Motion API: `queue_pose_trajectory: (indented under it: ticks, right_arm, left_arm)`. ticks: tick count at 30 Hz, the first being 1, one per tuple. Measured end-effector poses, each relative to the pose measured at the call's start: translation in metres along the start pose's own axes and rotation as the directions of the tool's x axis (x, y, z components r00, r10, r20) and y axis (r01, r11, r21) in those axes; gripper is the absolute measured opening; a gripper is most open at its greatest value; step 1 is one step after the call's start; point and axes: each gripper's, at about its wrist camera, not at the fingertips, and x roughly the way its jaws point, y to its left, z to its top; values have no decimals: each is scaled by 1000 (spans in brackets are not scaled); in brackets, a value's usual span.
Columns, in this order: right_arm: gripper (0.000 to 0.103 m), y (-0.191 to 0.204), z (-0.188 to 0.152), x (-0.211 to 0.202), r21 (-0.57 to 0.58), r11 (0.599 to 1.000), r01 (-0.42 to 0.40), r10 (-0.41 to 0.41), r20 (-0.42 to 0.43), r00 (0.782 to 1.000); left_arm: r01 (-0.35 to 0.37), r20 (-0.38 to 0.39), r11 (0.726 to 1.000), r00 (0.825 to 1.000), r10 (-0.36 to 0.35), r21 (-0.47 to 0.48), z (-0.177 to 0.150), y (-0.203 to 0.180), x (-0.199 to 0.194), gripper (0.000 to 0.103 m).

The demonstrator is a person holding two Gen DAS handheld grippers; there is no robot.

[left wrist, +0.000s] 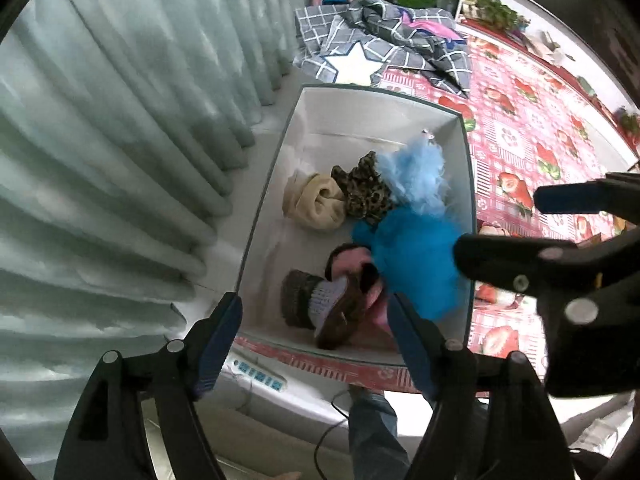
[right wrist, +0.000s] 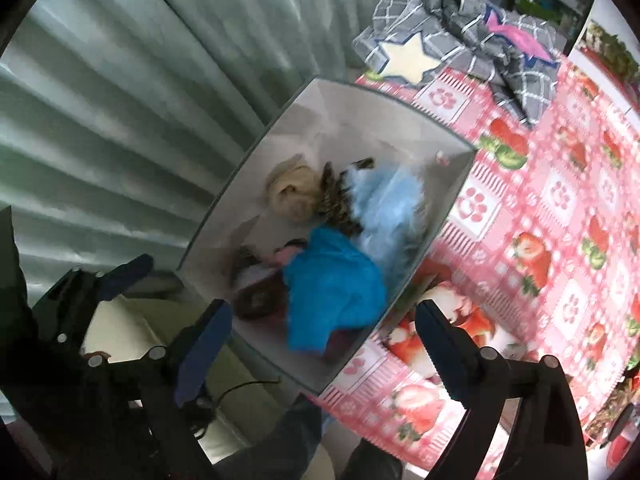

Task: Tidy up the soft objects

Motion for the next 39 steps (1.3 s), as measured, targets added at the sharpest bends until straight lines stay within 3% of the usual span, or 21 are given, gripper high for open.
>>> queue_pose_trajectory:
  ticks: [3, 6, 39]
  right_arm:
    - [94, -4, -1, -2, 9, 1000, 21, -21, 3, 1000]
    - [103, -8, 0, 0, 20, 999, 36, -36, -7, 999]
    - [103, -5, -8, -5, 19, 998, 63, -63, -20, 998]
  left_arm:
    - [69, -48, 997, 996, -70, -21, 4, 2, 8, 79]
    - [41, -49, 999, 998, -42, -5, 5, -2, 9, 79]
    - [16, -77, 1000, 997, -17, -20, -1, 0, 10, 81]
